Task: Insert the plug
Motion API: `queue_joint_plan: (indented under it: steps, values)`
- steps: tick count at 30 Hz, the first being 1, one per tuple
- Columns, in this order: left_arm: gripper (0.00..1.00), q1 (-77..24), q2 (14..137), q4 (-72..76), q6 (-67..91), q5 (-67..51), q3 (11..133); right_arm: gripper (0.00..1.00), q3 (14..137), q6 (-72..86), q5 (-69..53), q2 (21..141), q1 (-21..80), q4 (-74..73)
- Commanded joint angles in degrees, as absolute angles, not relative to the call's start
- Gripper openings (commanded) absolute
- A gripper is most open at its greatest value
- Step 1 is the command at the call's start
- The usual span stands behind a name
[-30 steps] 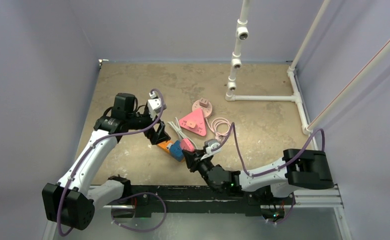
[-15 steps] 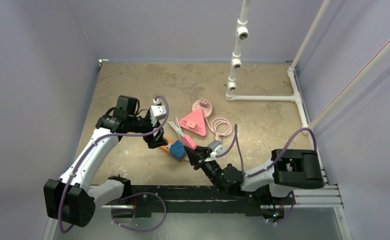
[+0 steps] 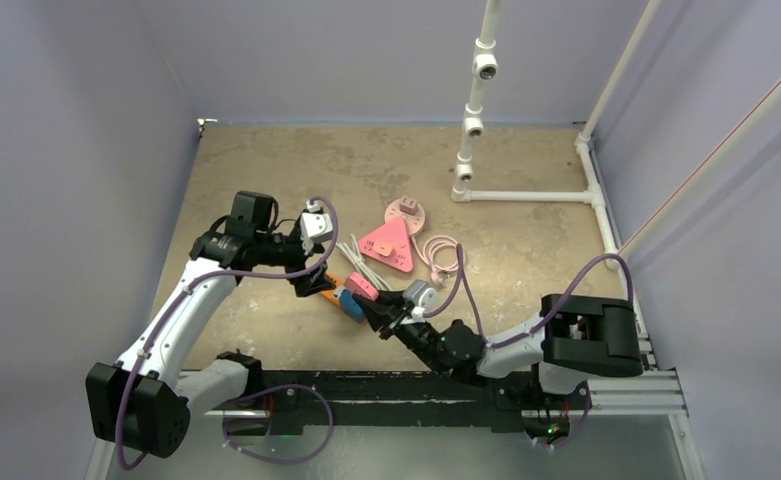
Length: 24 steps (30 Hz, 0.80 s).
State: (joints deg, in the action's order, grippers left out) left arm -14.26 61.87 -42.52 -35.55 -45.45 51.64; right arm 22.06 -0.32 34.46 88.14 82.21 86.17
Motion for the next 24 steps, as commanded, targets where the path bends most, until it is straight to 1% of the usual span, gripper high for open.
queue_joint_plan:
  steps: [1, 6, 12, 24]
  values:
    - [0.84, -13.8, 60.6, -41.2, -38.0, -47.5, 51.8, 0.00, 24.4, -1.6, 30.4, 90.1, 81.5, 87.8]
    - [0.82, -13.8, 60.5, -40.2, -38.4, -47.5, 52.5, 0.00, 25.0, -0.4, 28.9, 91.9, 80.3, 86.8]
    - [0.77, -13.8, 60.5, -40.2, -38.3, -48.8, 52.6, 0.00, 25.3, 1.3, 27.4, 93.6, 79.5, 86.6]
    - [0.76, -13.8, 60.6, -41.4, -40.1, -49.4, 52.4, 0.00, 25.2, 3.0, 26.3, 96.7, 78.3, 87.1]
